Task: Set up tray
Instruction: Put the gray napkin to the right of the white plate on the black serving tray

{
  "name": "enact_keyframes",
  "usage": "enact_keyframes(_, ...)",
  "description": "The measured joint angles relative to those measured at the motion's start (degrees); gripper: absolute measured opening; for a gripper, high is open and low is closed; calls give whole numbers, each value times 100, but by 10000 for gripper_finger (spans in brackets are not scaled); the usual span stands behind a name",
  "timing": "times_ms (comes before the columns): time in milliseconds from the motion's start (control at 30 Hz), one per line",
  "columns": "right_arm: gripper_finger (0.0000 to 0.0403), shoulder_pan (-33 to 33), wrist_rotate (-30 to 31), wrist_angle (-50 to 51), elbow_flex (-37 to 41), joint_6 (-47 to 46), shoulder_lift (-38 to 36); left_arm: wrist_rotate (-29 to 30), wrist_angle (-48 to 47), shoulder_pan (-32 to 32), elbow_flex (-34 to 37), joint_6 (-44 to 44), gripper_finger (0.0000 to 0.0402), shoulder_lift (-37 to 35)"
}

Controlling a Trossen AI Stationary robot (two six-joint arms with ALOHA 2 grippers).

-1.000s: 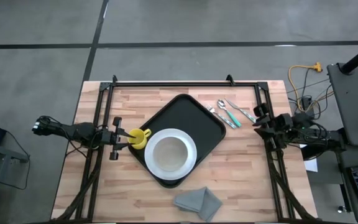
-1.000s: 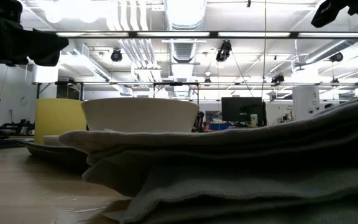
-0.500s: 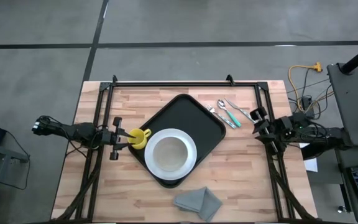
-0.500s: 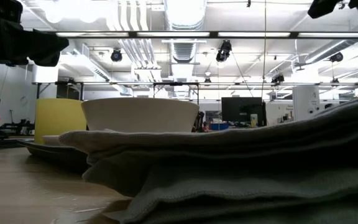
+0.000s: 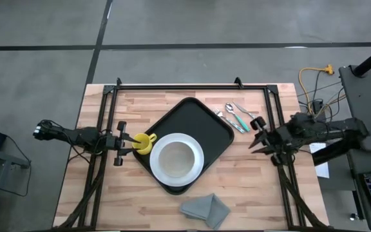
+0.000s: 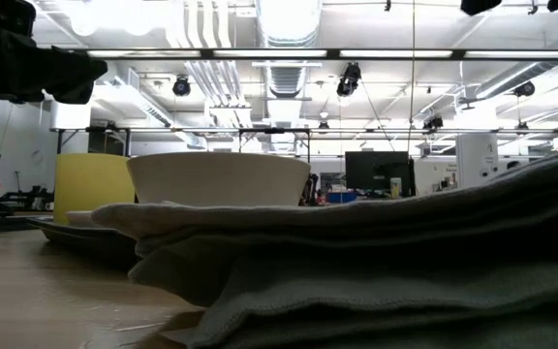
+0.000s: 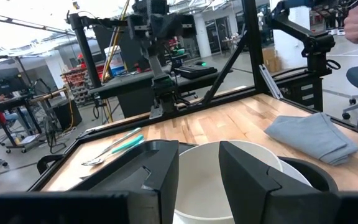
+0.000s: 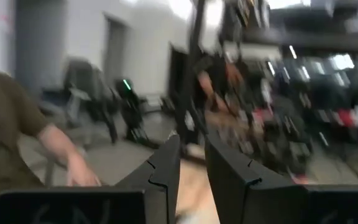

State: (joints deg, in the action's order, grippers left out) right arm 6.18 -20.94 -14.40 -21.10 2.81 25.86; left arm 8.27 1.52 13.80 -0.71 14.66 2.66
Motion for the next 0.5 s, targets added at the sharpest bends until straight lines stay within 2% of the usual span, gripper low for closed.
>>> enact_keyframes(100, 68, 497, 785, 813, -409, 137, 236, 0, -1, 0, 0, 0, 101, 0)
enact_keyframes(267, 68, 1608, 1712, 1204, -654, 430, 580, 0, -1, 0, 0, 1, 101, 0)
enact_keyframes(333, 68, 2119, 2529, 1305, -649, 448, 685, 0, 0, 0, 0, 1, 101, 1)
enact_keyframes(500, 68, 3336, 5186, 1446, -630, 249, 948, 0, -1, 0, 0, 2, 101, 0)
